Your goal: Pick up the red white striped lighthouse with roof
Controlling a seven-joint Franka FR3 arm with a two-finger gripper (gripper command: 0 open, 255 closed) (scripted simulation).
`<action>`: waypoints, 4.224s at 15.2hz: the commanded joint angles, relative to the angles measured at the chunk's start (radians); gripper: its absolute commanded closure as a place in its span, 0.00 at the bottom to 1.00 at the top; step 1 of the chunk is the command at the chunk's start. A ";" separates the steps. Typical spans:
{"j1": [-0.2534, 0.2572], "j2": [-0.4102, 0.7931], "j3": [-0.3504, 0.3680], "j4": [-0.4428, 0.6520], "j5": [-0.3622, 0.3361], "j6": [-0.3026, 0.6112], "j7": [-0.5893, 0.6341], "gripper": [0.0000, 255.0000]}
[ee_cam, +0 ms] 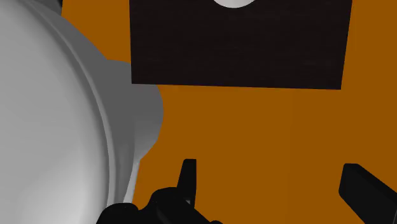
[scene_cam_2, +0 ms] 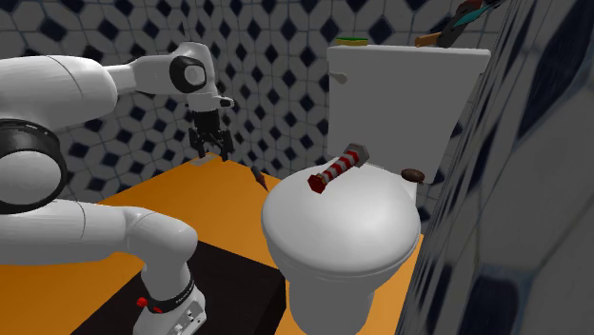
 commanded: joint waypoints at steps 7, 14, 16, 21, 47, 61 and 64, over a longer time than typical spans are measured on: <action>-0.064 0.104 -0.103 0.045 -0.077 0.095 -0.077 0.00; -0.124 0.255 -0.218 0.142 -0.132 0.196 -0.161 0.00; -0.138 0.303 -0.250 0.178 -0.139 0.222 -0.186 0.00; -0.168 0.431 -0.328 0.284 -0.137 0.277 -0.252 0.00; -0.244 0.773 -0.489 0.518 -0.013 0.436 -0.428 1.00; -0.243 0.767 -0.488 0.633 -0.015 0.316 -0.429 1.00; -0.243 0.769 -0.488 0.676 -0.014 0.275 -0.431 1.00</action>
